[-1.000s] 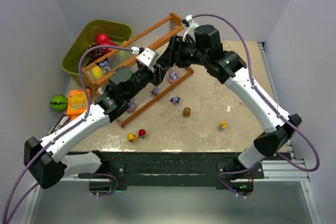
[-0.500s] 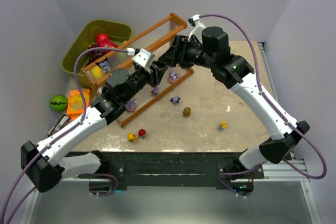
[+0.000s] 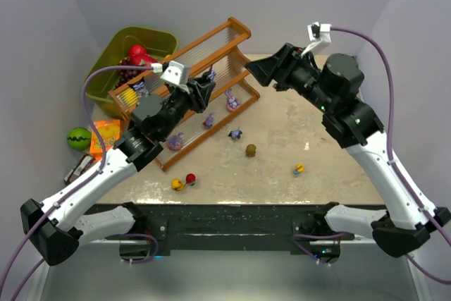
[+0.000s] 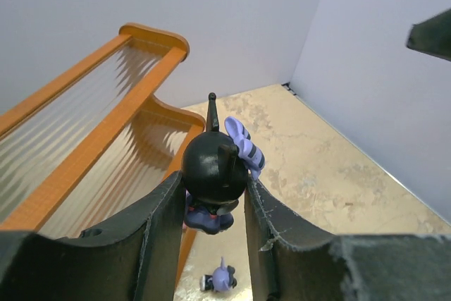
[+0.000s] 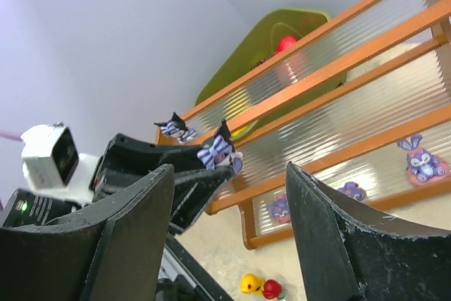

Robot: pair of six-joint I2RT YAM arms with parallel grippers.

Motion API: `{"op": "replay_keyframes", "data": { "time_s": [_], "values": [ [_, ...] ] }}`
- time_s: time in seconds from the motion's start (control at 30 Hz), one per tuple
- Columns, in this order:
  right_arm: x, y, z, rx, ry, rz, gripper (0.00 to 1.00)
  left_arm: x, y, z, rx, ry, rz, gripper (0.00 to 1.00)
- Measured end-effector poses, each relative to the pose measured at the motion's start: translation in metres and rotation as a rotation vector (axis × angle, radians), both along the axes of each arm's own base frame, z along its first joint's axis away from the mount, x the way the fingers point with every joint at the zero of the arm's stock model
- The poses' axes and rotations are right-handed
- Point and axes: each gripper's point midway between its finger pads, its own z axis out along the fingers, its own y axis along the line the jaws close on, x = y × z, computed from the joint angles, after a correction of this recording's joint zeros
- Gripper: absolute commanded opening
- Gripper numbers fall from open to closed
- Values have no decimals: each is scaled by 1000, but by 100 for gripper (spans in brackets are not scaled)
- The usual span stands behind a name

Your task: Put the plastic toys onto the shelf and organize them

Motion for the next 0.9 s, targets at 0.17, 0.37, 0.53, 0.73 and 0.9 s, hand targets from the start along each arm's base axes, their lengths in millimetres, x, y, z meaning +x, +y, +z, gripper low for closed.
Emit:
{"op": "replay_keyframes", "data": {
  "time_s": [0.17, 0.37, 0.53, 0.73, 0.9],
  "values": [
    [-24, -18, -22, -16, -62, -3, 68, 14, 15, 7, -38, -12, -5, 0],
    [-32, -25, -90, -121, -41, 7, 68, 46, 33, 4, -26, -10, -29, 0],
    [-29, -20, -137, -177, -21, 39, 68, 65, 28, 17, -9, -29, -86, 0],
    [-28, -14, -168, -195, -13, 68, 68, 81, 28, 24, 4, -56, -88, 0],
    [-27, -12, -182, -192, -24, 73, 69, 104, 17, 10, 12, -37, -99, 0]
  ]
}}
